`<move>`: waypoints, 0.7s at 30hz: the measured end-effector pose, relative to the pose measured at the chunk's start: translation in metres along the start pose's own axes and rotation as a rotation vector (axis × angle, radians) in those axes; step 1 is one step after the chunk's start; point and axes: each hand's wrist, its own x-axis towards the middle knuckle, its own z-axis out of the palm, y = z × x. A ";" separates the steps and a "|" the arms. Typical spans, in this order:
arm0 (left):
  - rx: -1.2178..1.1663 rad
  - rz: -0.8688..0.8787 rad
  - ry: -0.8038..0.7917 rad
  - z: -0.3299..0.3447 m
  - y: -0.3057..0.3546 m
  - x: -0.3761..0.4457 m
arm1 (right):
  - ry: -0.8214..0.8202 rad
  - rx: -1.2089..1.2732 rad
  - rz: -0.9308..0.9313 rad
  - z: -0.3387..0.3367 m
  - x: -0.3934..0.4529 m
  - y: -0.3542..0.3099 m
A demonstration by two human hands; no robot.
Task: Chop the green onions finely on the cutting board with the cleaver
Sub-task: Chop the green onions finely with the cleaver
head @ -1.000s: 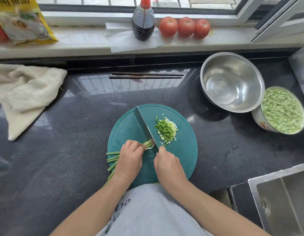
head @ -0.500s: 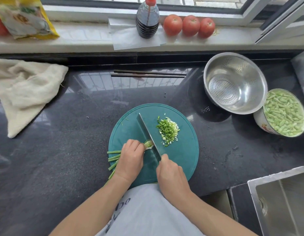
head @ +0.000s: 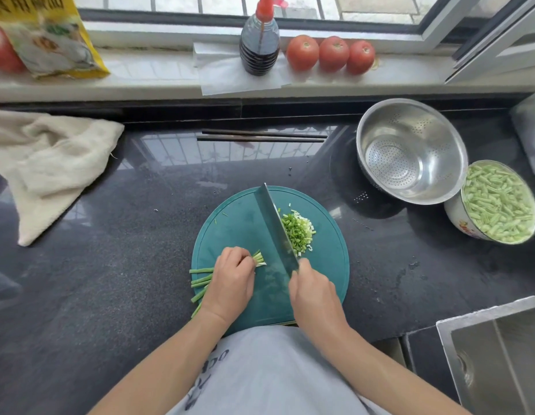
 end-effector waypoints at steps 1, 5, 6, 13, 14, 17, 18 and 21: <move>-0.002 0.000 0.002 0.000 0.000 0.000 | -0.026 -0.001 -0.019 0.002 -0.009 0.000; 0.008 -0.002 0.001 0.001 0.000 0.001 | -0.109 -0.035 -0.031 0.011 -0.027 0.001; 0.010 -0.002 0.005 0.001 0.000 0.002 | -0.119 -0.038 -0.027 0.013 -0.028 0.001; 0.029 -0.006 -0.030 0.004 -0.004 0.000 | -0.066 -0.087 -0.003 0.029 -0.011 -0.021; 0.030 -0.004 -0.041 0.003 -0.004 0.000 | -0.048 -0.083 -0.009 0.030 -0.002 -0.026; 0.052 0.000 -0.052 0.001 -0.004 0.001 | -0.008 -0.052 -0.059 0.032 0.011 -0.031; 0.067 0.006 -0.048 0.000 -0.003 0.001 | -0.007 -0.040 -0.061 0.031 0.009 -0.028; 0.156 -0.003 -0.038 -0.007 0.004 0.000 | -0.011 -0.034 -0.031 0.023 0.000 -0.010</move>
